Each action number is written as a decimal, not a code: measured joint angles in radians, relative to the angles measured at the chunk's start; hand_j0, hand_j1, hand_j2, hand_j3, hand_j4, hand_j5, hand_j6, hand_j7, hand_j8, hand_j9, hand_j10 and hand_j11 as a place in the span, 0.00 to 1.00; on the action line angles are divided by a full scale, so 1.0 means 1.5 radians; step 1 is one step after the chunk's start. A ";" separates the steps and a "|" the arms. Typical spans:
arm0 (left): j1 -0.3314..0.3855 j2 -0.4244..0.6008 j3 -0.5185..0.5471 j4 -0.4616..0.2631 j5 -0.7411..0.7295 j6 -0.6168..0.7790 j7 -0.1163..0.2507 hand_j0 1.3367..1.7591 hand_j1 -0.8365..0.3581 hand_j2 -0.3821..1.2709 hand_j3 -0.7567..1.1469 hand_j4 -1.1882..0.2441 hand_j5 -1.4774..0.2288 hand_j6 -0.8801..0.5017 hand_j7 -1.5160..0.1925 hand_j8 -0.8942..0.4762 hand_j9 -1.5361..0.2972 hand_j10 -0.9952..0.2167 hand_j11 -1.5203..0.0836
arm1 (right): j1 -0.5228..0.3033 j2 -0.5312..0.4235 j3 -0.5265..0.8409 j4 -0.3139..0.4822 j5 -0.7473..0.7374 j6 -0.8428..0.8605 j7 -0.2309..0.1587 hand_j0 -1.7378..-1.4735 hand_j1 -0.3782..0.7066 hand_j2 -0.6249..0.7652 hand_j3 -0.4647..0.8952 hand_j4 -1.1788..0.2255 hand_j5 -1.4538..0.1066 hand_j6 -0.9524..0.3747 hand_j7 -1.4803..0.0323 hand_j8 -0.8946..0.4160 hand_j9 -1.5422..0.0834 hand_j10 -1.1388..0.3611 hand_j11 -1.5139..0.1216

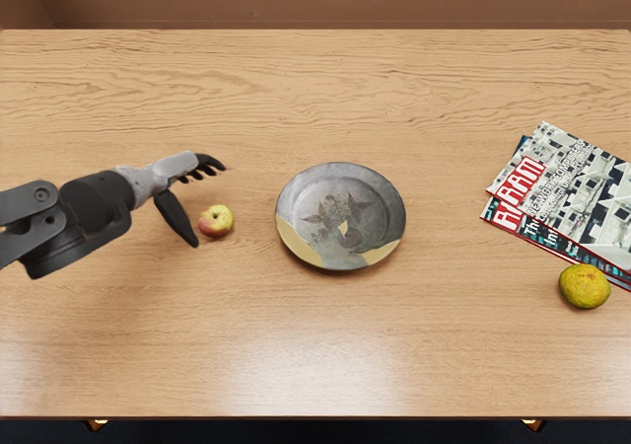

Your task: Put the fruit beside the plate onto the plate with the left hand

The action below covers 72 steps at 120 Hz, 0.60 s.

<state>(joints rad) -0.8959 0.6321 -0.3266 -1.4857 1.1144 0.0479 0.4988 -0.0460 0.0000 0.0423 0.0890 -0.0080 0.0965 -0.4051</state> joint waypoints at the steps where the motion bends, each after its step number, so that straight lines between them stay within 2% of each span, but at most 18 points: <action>1: 0.000 0.000 0.002 0.000 0.002 0.003 0.001 0.76 0.77 0.26 0.40 0.67 0.69 0.47 0.72 0.49 0.68 0.63 0.77 | 0.000 0.000 0.000 0.000 0.000 0.000 0.000 0.30 0.03 0.45 0.34 0.84 0.93 0.72 0.98 0.68 0.95 0.76 0.93; 23: -0.006 -0.003 0.032 0.001 0.019 0.049 0.012 0.76 0.75 0.26 0.40 0.66 0.68 0.46 0.70 0.47 0.67 0.62 0.75 | 0.002 0.000 0.000 0.000 -0.001 0.000 0.000 0.30 0.03 0.45 0.34 0.84 0.93 0.72 0.98 0.68 0.95 0.76 0.93; 34: -0.005 -0.030 0.038 0.000 0.021 0.055 0.015 0.76 0.75 0.26 0.40 0.65 0.68 0.45 0.70 0.47 0.66 0.61 0.75 | 0.003 0.000 0.000 0.000 -0.001 0.000 0.000 0.30 0.03 0.45 0.34 0.84 0.93 0.72 0.98 0.68 0.95 0.76 0.93; 72: -0.007 -0.043 0.045 -0.001 0.021 0.056 0.033 0.76 0.70 0.27 0.40 0.62 0.64 0.42 0.66 0.44 0.63 0.58 0.71 | 0.005 0.000 0.000 0.000 -0.001 0.000 0.000 0.30 0.03 0.45 0.34 0.84 0.93 0.72 0.98 0.68 0.95 0.76 0.93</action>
<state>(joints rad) -0.9057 0.5683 -0.2593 -1.4873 1.1456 0.1325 0.5490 -0.0393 0.0000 0.0421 0.0890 -0.0092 0.0964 -0.4050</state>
